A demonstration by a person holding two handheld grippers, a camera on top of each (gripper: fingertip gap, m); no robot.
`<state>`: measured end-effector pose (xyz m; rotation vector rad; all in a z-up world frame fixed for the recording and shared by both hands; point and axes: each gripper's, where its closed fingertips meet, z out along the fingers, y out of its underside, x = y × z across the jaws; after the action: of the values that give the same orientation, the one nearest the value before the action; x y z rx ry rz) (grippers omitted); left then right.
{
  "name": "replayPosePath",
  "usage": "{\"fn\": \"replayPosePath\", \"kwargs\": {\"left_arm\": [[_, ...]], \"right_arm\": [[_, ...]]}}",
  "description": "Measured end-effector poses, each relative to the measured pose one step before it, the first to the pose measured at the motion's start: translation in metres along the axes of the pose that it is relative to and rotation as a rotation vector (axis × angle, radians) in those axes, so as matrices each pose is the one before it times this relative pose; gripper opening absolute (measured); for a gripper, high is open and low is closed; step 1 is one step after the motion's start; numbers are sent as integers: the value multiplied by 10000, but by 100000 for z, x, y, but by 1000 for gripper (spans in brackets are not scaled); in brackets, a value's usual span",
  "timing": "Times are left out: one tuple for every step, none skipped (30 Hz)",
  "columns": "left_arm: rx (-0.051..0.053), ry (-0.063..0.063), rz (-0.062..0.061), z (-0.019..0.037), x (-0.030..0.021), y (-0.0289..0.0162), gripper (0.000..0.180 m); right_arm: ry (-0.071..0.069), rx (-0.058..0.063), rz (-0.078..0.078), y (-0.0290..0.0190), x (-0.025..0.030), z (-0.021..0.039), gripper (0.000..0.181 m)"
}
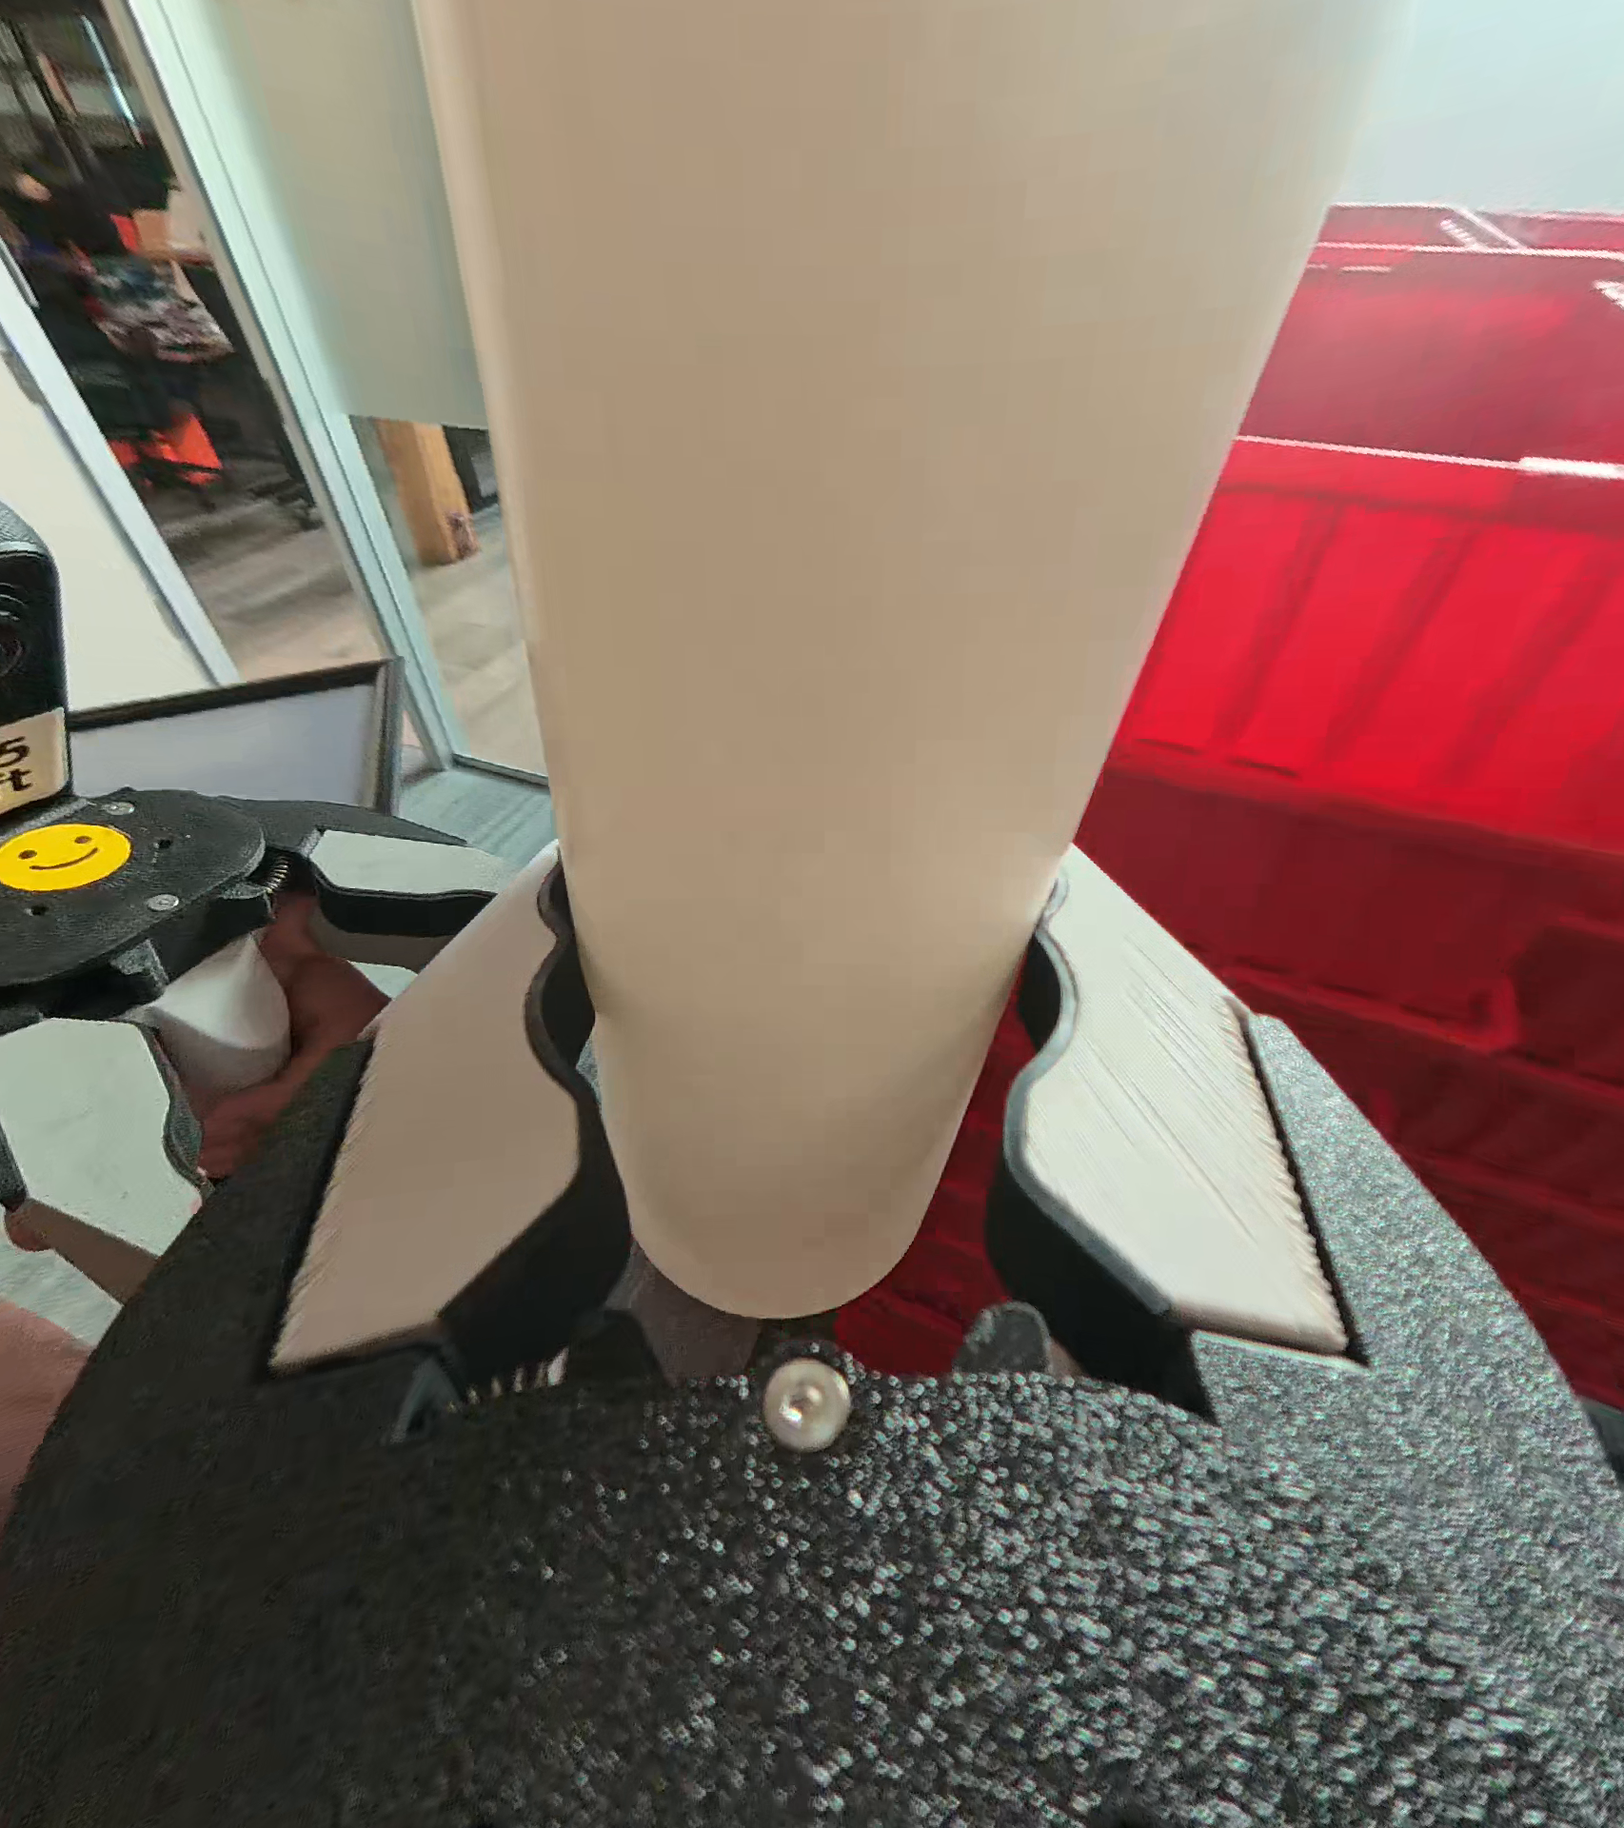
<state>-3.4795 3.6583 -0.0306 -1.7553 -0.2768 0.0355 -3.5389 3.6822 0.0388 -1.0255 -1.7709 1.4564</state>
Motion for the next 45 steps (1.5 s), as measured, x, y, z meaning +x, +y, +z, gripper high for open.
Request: {"fn": "replayPosePath", "kwargs": {"left_arm": [[-82,-27,-7,218,411,-19,131],[-47,47,-49,171,497,-102,131],[4,124,-57,112,588,-206,131],[47,98,-79,86,540,-286,131],[45,62,-94,80,473,-303,131],[24,17,-99,101,402,-279,131],[4,-11,-110,94,378,-270,131],[-6,-32,-54,86,402,-276,131],[26,-100,7,61,351,-364,131],[74,-153,23,24,304,-464,130],[112,-70,16,-19,419,-547,129],[57,188,62,-33,737,-457,127],[11,197,84,-20,718,-394,127],[7,29,58,-13,430,-364,127],[-10,78,90,-39,492,-285,127],[-12,163,112,-61,589,-231,127],[-9,159,118,-68,570,-156,127],[-4,109,143,-62,459,-89,127],[18,38,162,-36,304,-51,127],[22,20,142,-10,213,17,127],[-8,52,75,48,197,91,127],[-64,68,1,86,146,184,127],[-90,40,-36,88,34,216,127],[-23,-23,-3,31,-148,124,127],[92,-110,52,-56,-453,-21,127],[177,-150,11,-61,-721,-131,127],[130,-102,-77,52,-858,-31,127],[2,-79,-180,261,-1006,166,127],[-114,-16,-209,462,-1027,406,127],[-262,328,-164,544,-546,623,120],[-319,1256,17,321,764,738,94],[-236,2068,112,-136,1911,672,73],[-45,2281,131,-495,2284,448,66],[45,1056,-133,-421,688,292,57],[-27,111,-247,-349,-511,299,71],[-212,194,-98,-258,-227,457,81],[-463,258,33,-202,-46,700,77],[-638,55,28,-110,-298,914,82],[-729,59,16,-18,-200,1035,96],[-695,65,26,-26,-91,1061,97],[-718,118,14,31,19,1197,94],[-770,119,2,139,-25,1261,93],[-602,-169,-107,217,-575,1022,94],[-382,-166,-152,252,-728,716,98],[-119,-13,-94,278,-614,251,96]], "right_arm": [[-156,91,269,249,206,-298,87],[-128,109,246,149,257,-376,87],[-86,122,201,73,311,-423,87],[-52,124,179,-2,375,-466,87],[-34,138,175,-86,402,-482,87],[-9,136,163,-113,440,-474,87],[-16,124,158,-114,431,-470,87],[-14,126,173,-127,433,-439,87],[7,139,174,-156,474,-413,87],[-57,146,207,-149,380,-389,87],[-84,156,235,-149,345,-359,87],[-95,138,221,-97,290,-315,87],[-66,88,178,8,266,-274,87],[3,24,128,120,308,-211,87],[33,-14,86,186,282,-172,87],[51,-25,27,206,222,-133,86],[88,6,-56,133,158,-117,86],[56,81,-80,-18,12,-111,86],[12,134,-34,-153,-25,-97,86],[115,85,-31,-103,170,-84,85],[167,-4,-55,-5,274,-55,85],[110,-40,-46,46,183,-30,85],[142,-77,-69,90,193,-19,84],[130,-119,-79,142,157,10,84],[44,-106,-31,127,26,19,84],[-79,-77,15,83,-167,20,84],[-209,-97,107,101,-355,64,84],[-155,-179,194,236,-279,139,86],[76,-177,94,269,19,161,86],[118,-65,-87,104,-43,94,86],[-142,4,-98,-33,-485,-24,86],[-374,66,-76,-155,-879,-116,86],[-367,39,-173,-112,-931,-159,85],[-351,-43,-159,4,-905,-142,85],[-344,-99,-50,112,-817,-105,84],[-226,-187,-7,289,-574,-65,84],[-79,-233,70,396,-255,-15,85],[-88,-156,193,317,-172,-18,86],[67,-124,111,268,69,-46,86],[257,-152,-148,266,230,-112,86],[213,-167,-235,224,66,-138,86],[-28,-85,-145,60,-336,-112,85],[-221,-11,-61,-78,-660,-23,85],[-211,25,1,-154,-633,63,85],[-153,89,108,-226,-506,142,85]]}}
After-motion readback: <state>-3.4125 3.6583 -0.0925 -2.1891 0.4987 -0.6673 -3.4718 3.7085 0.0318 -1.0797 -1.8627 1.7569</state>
